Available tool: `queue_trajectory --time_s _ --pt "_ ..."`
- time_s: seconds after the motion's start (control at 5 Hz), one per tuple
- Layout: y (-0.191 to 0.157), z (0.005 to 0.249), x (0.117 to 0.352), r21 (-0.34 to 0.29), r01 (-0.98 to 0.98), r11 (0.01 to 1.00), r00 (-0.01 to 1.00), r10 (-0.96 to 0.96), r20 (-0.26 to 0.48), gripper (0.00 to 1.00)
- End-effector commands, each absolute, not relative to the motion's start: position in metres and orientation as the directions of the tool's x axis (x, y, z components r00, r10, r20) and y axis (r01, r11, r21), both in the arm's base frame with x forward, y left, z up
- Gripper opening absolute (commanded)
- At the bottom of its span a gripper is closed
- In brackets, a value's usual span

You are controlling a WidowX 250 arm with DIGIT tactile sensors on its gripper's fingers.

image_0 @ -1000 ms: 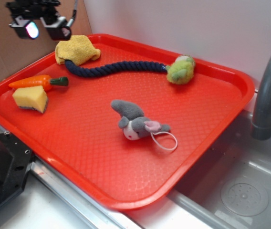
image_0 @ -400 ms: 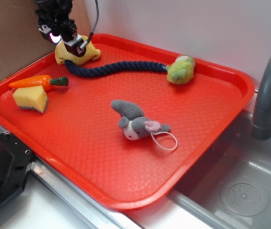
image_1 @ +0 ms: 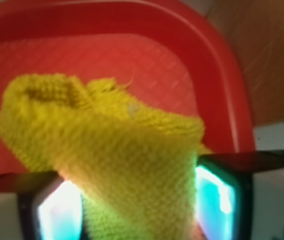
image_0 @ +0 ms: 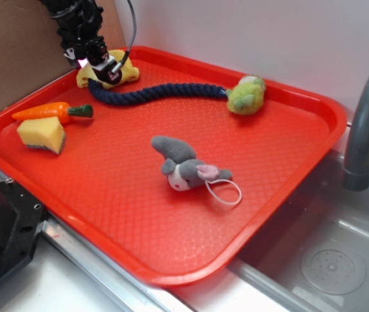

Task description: Grab the yellow cloth.

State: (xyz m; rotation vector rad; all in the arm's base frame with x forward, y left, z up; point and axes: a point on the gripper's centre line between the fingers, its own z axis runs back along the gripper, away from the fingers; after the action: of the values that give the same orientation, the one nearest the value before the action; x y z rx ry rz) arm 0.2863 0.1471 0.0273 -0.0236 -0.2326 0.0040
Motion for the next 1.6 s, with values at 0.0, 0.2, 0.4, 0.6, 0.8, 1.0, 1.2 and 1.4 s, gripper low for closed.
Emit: queue_trajectory --time_s 0.0,0.2,0.4,0.6,0.8,1.0,1.2,1.4 --pt "0.147 0.060 0.280 -0.050 -0.078 0.996 0.961 0.088 0.262 0.00" --pt "0.136 0.105 0.258 -0.053 -0.083 0.995 0.934 0.096 0.345 0.00" --pt "0.113 0.149 0.236 -0.037 0.038 0.999 0.929 -0.021 0.370 0.00" --pt "0.104 0.186 0.221 -0.043 0.042 0.998 0.925 -0.023 0.378 0.00" --pt "0.088 0.202 0.217 -0.060 0.120 0.991 0.923 -0.089 0.375 0.00" --pt "0.049 0.215 0.215 -0.013 0.253 0.967 0.910 -0.233 0.342 0.00" --pt "0.024 0.227 0.211 -0.033 0.322 0.946 0.904 -0.297 0.307 0.00" --pt "0.014 0.223 0.220 -0.018 0.290 0.957 0.934 -0.278 0.225 0.00"
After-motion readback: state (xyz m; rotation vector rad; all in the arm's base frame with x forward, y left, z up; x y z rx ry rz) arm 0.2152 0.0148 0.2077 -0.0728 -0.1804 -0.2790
